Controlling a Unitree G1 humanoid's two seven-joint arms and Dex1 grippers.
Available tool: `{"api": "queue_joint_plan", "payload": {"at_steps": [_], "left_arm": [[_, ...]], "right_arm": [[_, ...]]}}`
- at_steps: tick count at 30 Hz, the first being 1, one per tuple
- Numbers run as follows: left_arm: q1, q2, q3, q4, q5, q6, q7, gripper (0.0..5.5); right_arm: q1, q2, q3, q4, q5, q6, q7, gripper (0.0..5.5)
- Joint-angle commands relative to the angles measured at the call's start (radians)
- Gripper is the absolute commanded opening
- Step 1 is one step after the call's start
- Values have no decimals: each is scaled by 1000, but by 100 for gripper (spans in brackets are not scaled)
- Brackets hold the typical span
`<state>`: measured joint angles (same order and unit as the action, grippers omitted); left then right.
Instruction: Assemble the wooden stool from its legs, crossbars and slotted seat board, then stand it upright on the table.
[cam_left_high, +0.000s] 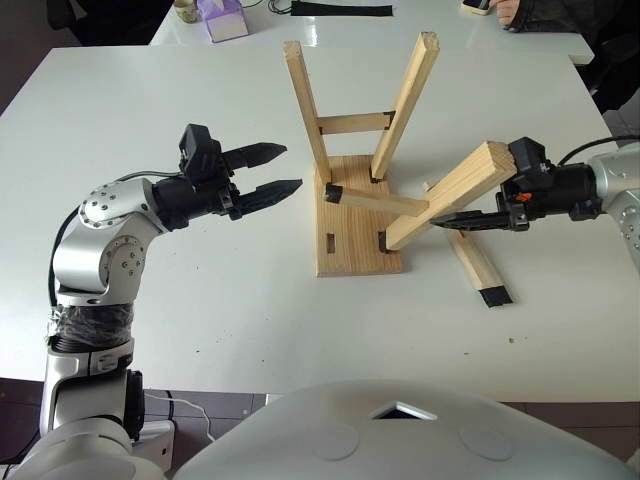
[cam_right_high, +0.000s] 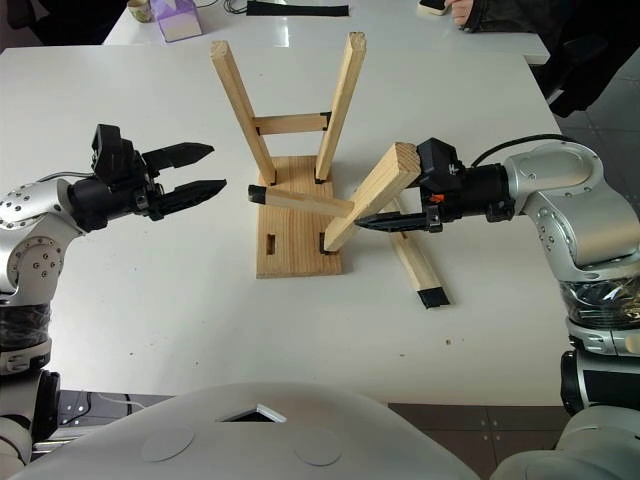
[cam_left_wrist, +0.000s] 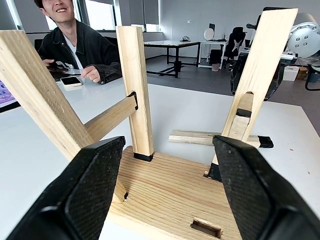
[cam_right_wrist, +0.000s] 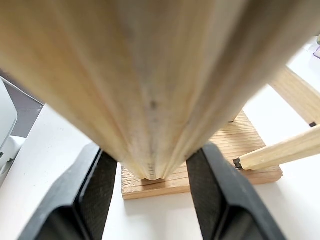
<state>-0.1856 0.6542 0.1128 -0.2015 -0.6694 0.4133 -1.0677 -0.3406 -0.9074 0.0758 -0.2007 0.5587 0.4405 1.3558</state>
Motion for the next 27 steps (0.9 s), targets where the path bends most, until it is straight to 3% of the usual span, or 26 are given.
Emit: {"api": "queue_joint_plan", "payload": {"at_steps": [1,16,27], "left_arm": [[-4,-2,-9,-11,16,-6,4,326],[2,-3,-27,-29,14,2,0,326],[7,-2,-25,-22,9,2,-1,326]], "right_arm": [[-15,1,16,41,-47,-28,14,204],[-71,17,74,127,-113,-74,73,204],[-77,79,291,269,-240,-114,161,204]]}}
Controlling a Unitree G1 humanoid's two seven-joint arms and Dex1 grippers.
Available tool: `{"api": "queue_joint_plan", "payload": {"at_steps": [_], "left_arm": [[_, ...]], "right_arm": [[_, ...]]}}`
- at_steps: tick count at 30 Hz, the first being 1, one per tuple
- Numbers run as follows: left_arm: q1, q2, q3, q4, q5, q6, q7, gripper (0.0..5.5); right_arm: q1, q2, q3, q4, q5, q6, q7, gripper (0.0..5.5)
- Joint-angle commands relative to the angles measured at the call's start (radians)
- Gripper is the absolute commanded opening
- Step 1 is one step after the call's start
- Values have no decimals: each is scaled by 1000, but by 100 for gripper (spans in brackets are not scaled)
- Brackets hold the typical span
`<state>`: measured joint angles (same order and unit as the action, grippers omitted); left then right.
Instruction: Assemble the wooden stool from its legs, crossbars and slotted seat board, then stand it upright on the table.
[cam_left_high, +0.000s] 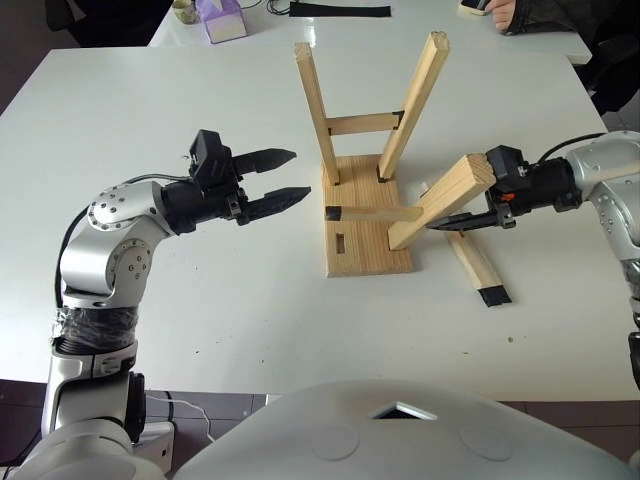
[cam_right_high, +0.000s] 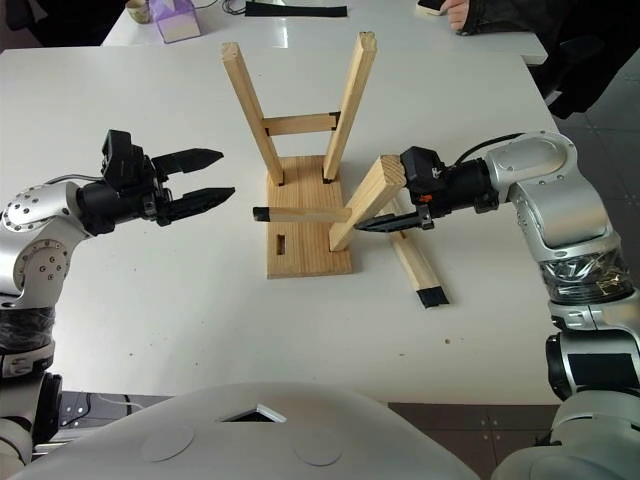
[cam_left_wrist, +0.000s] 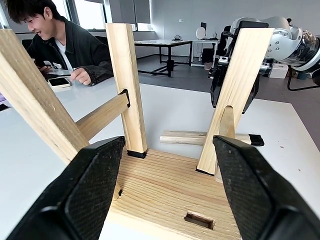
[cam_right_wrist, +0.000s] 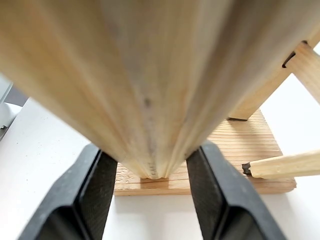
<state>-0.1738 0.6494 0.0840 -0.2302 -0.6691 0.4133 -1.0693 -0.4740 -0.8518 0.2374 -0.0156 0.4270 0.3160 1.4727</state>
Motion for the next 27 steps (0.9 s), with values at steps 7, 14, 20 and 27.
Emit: {"api": "queue_joint_plan", "payload": {"at_steps": [7,14,20,27], "left_arm": [[-29,10,17,28,1,7,-2,326],[-19,4,33,32,12,-8,16,326],[-5,-6,37,24,18,-23,32,326],[13,-11,40,7,16,-30,41,326]], "right_arm": [[130,5,164,10,-75,54,20,204],[118,-25,120,-224,47,268,-74,204],[111,-29,77,-296,46,349,-201,204],[132,-42,62,-290,14,336,-270,204]]}}
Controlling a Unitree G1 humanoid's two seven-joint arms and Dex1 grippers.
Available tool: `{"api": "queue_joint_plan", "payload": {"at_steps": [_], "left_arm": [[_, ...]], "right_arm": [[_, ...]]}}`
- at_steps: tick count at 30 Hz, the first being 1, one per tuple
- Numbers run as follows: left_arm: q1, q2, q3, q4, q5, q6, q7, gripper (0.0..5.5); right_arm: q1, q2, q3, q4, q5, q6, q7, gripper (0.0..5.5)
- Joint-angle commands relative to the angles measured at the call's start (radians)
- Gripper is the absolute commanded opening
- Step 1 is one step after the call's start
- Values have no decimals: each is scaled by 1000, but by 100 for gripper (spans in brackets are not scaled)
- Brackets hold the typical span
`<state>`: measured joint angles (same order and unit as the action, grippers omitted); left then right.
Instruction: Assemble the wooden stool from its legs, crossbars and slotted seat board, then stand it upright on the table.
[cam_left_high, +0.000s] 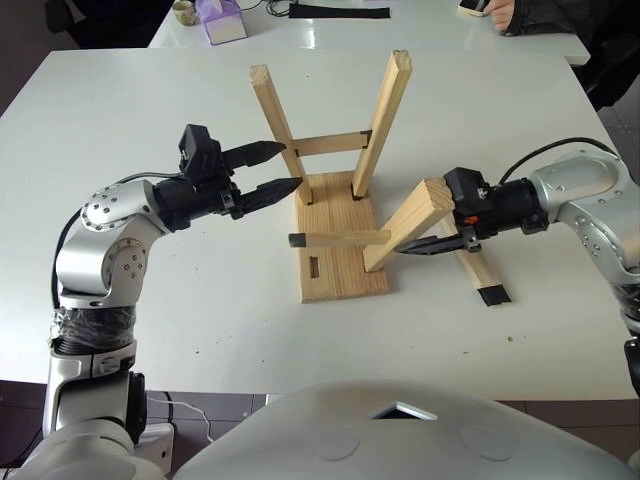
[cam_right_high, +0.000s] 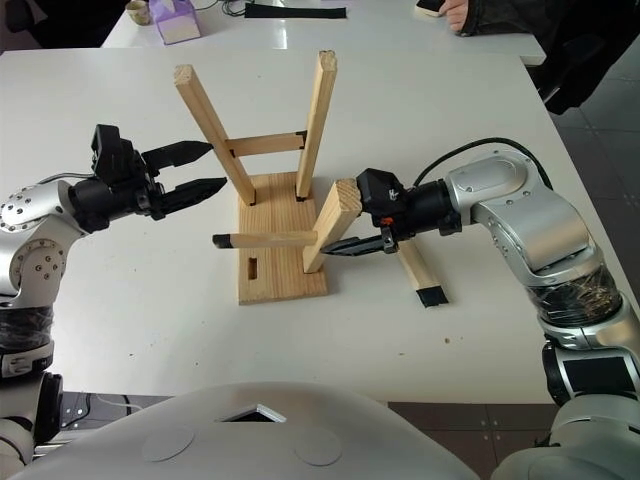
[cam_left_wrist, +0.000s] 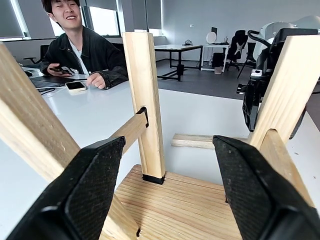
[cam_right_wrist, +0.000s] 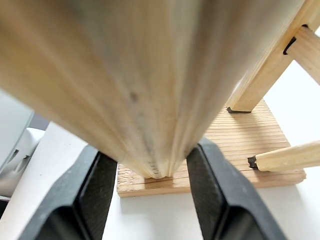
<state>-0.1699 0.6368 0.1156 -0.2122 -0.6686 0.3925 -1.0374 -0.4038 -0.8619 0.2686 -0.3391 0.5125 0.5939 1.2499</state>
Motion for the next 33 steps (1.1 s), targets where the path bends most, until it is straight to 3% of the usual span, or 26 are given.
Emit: {"api": "queue_joint_plan", "payload": {"at_steps": [1,3,4,10,14,17,20,24,33], "left_arm": [[7,2,8,-10,14,-9,9,326],[1,5,11,-6,12,-8,9,326],[-1,6,12,-3,12,-10,10,326],[3,2,17,3,16,-19,19,326],[6,3,27,1,14,-21,27,326],[19,9,55,-19,-1,-16,40,326],[82,8,133,-85,-39,-1,83,326],[188,-26,231,-185,-74,6,183,326],[208,-69,217,-239,-78,24,312,326]], "right_arm": [[68,-30,24,26,-63,61,-56,204],[75,-33,15,11,-54,60,-68,204],[78,-32,9,6,-55,54,-76,240],[92,-7,-33,-24,-56,72,-131,322],[146,-53,-81,-44,-75,36,-139,322],[298,-137,-177,-84,-127,-17,-162,345],[534,-162,-355,-179,-149,-28,-202,379],[769,-16,-475,-333,-197,75,-433,426],[872,200,-410,-252,-265,66,-667,426]]}}
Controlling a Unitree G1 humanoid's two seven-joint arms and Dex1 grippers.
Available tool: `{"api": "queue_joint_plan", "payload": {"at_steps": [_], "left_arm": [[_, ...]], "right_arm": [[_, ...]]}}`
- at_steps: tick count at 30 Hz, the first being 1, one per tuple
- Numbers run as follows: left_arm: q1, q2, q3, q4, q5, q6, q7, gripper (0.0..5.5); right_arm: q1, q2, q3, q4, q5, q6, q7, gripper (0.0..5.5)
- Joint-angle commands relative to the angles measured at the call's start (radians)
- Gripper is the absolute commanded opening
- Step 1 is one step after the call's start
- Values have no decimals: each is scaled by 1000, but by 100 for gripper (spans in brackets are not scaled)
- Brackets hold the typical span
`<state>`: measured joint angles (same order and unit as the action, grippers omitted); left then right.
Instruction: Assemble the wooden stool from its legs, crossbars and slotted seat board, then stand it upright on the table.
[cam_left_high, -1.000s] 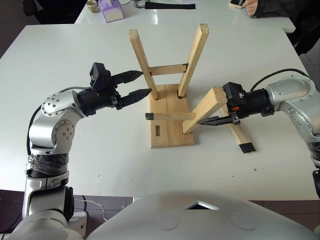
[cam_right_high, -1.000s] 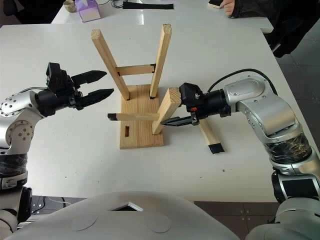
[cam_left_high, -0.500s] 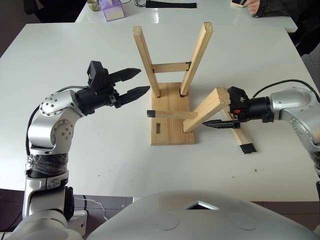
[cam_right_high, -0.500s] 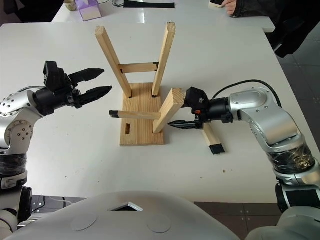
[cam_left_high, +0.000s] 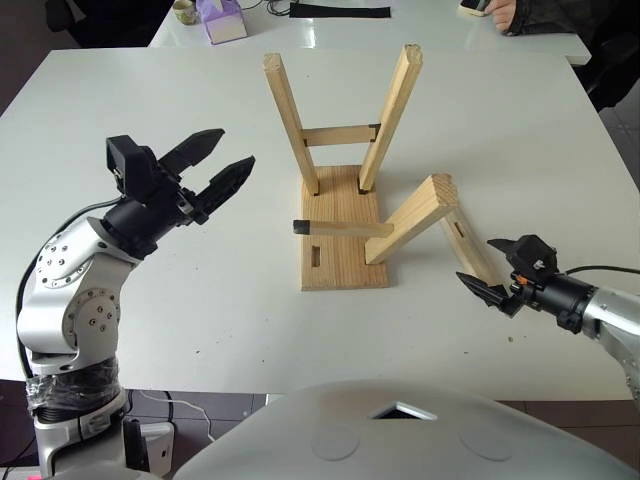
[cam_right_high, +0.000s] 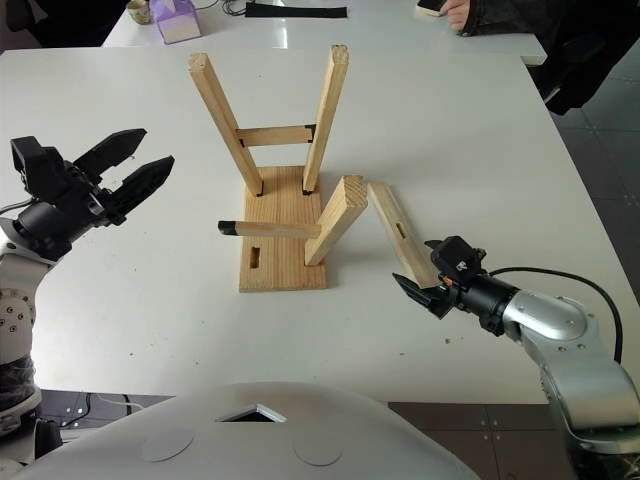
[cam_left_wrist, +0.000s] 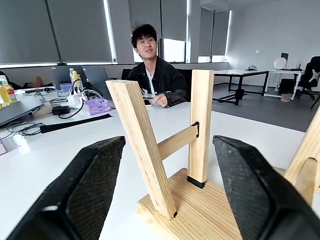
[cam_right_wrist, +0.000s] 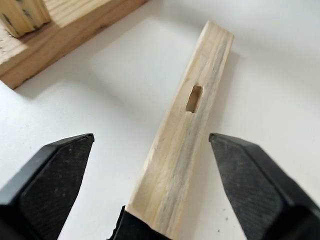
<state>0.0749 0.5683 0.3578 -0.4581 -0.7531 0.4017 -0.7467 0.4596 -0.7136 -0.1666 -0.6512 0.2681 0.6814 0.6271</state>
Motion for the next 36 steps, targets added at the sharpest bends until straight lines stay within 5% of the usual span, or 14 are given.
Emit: {"api": "queue_joint_plan", "payload": {"at_steps": [1,8,24,33,36], "left_arm": [[-48,-2,-33,12,7,16,25,326],[-81,-23,-82,35,26,10,49,326],[-234,-50,-69,87,117,175,404,326],[-337,-15,-91,55,96,173,343,326],[-390,5,-88,-22,-35,226,264,372]], "right_arm": [[8,62,31,76,-29,-36,-52,426],[-68,88,71,220,-57,-135,-44,426],[-142,90,44,325,-8,-186,-9,207],[-419,125,-173,322,244,-161,-9,207],[-565,80,-279,264,478,-70,32,207]]}}
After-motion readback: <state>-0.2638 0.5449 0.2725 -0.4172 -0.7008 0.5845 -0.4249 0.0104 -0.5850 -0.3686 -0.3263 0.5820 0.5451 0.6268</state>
